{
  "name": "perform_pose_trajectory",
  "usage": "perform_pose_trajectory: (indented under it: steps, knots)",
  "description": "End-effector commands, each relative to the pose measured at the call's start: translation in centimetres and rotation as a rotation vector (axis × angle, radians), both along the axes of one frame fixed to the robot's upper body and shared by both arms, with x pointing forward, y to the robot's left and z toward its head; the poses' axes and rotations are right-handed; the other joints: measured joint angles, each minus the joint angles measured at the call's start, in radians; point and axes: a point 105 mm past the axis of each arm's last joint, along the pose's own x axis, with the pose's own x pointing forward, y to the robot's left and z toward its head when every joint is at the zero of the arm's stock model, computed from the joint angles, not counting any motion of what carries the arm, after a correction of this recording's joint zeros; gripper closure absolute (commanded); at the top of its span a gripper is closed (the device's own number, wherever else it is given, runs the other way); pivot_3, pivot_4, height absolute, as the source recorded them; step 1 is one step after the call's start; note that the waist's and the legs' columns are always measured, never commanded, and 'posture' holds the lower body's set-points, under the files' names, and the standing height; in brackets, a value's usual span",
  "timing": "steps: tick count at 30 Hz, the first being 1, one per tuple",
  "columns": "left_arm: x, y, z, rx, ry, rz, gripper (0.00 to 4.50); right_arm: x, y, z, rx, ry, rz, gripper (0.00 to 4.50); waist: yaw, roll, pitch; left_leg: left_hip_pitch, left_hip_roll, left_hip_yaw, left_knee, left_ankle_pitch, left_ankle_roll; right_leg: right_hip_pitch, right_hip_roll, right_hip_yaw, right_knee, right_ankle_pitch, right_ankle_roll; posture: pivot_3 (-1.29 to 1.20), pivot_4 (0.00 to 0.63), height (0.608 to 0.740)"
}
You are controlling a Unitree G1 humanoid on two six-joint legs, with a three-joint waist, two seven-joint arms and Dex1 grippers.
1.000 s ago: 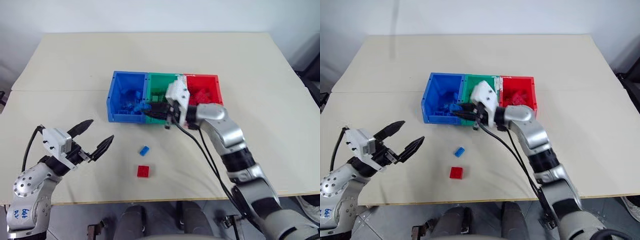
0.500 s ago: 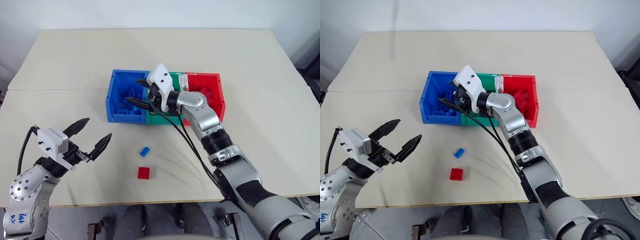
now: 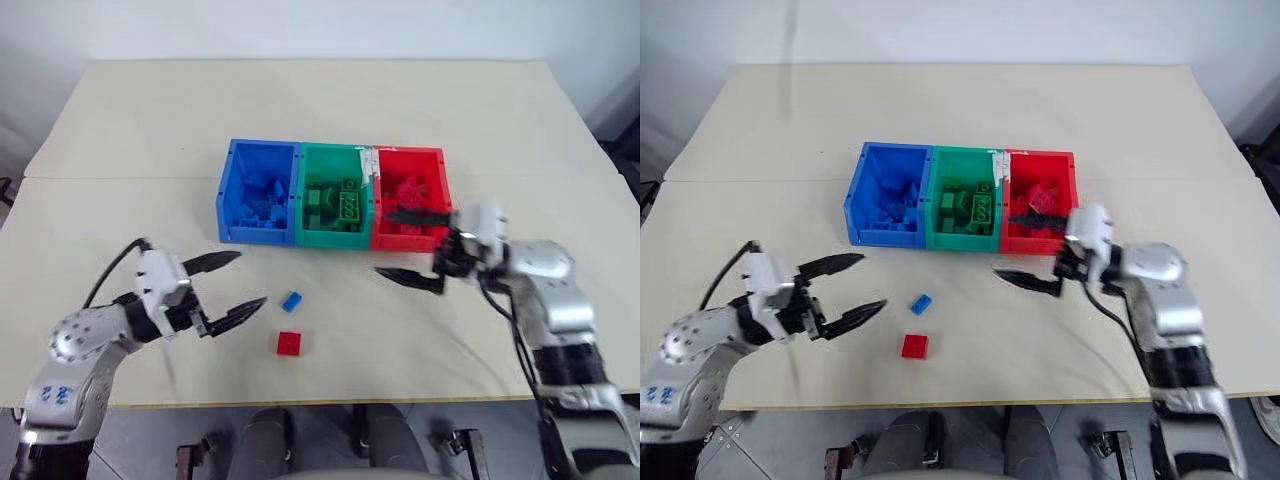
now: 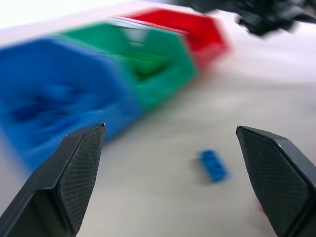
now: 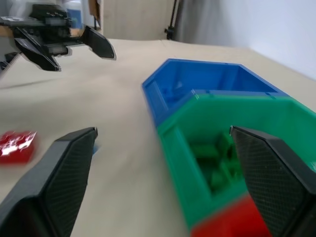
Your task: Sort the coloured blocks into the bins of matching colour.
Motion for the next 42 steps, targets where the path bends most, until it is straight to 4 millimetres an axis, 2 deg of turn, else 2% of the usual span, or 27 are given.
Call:
perform_pose_trajectory:
  steps: [1,4,7,10,14,20,23,25,30,36,39,42]
  knots:
    - [0.4,-1.0,0.5,0.040,-0.033,-0.077,0.00,-2.3,-2.9,0.5,-0.009,-0.010,0.005,0.02,0.003,0.000,0.000,0.001,0.000,0.001,0.000,0.000,0.000,0.000,0.000,0.000,0.000,0.000,0.000,0.00,0.150,0.740]
    - [1.0,-1.0,0.8,0.054,-0.032,-0.100,0.00,-4.6,-6.0,0.3,-0.020,0.047,-0.063,0.02,0.002,0.001,0.000,0.002,0.000,0.002,0.000,0.000,0.000,0.001,-0.001,0.001,0.001,0.000,0.000,0.00,0.150,0.740]
    - [1.3,-0.3,0.8,0.061,-0.026,-0.109,0.00,-6.4,-8.0,-0.6,-0.073,0.075,-0.115,0.02,0.004,0.001,0.000,0.003,0.001,0.003,0.000,0.000,0.000,0.001,0.000,0.001,0.001,0.000,0.000,0.00,0.150,0.740]
    - [1.8,0.7,1.0,0.057,-0.031,-0.091,0.00,-7.1,-9.5,-1.4,-0.083,0.092,-0.175,0.02,0.005,0.000,0.000,0.004,0.001,0.003,0.001,0.001,0.001,0.002,0.000,0.002,0.001,0.000,0.000,0.00,0.150,0.740]
    - [2.0,3.1,0.6,0.070,-0.011,-0.049,0.00,-6.8,-9.4,-1.6,-0.073,0.079,-0.193,0.02,0.004,0.000,0.000,0.007,0.000,0.003,0.001,0.002,0.001,0.002,-0.001,0.005,0.001,0.001,0.000,0.00,0.150,0.740]
    - [1.0,9.0,-0.4,0.168,0.024,0.079,0.00,-6.0,-7.8,-1.3,-0.065,0.052,-0.139,0.02,-0.003,0.000,0.000,0.010,0.002,0.003,0.000,0.002,-0.001,0.003,-0.001,0.006,0.002,0.001,-0.001,0.00,0.150,0.740]
    - [0.2,10.6,-0.8,0.168,0.036,0.145,0.00,-5.3,-7.4,-1.1,-0.059,0.026,-0.136,0.02,-0.003,0.000,0.000,0.010,0.004,0.004,0.000,0.002,0.000,0.003,-0.002,0.006,0.002,0.001,-0.001,0.00,0.150,0.740]
    - [-0.4,10.9,-0.9,0.154,0.045,0.167,0.00,-4.8,-6.9,-1.0,-0.054,0.027,-0.126,0.02,-0.003,0.000,0.000,0.010,0.004,0.004,0.000,0.001,0.001,0.003,-0.003,0.006,0.001,0.001,-0.001,0.00,0.150,0.740]
    - [-1.1,8.7,-1.3,0.151,0.045,0.117,0.00,-4.5,-5.7,-1.1,-0.053,0.026,-0.085,0.02,0.016,0.000,0.000,0.010,0.004,0.003,0.000,0.001,0.001,0.004,-0.005,0.006,0.001,0.001,-0.001,0.00,0.150,0.740]
    - [-2.3,3.4,-0.8,0.150,0.039,-0.095,0.00,-4.6,-5.9,-0.7,-0.069,0.026,-0.067,0.02,0.021,0.000,0.000,0.011,0.003,0.004,0.000,0.001,0.001,0.005,-0.005,0.006,0.001,0.001,-0.001,0.00,0.150,0.740]
    - [-3.4,1.0,-1.7,0.192,0.069,-0.239,0.00,-5.1,-5.7,-0.8,-0.087,0.047,-0.032,0.02,0.020,0.000,0.000,0.011,0.004,0.004,-0.001,0.001,0.001,0.005,-0.004,0.006,0.001,0.001,-0.001,0.00,0.150,0.740]
    - [-3.5,-1.3,-2.8,0.208,0.090,-0.349,0.00,-6.2,-4.6,-1.0,-0.104,0.058,0.054,0.02,0.021,0.000,0.000,0.012,0.003,0.004,-0.001,0.001,0.001,0.007,-0.003,0.006,0.001,0.001,-0.001,0.00,0.150,0.740]
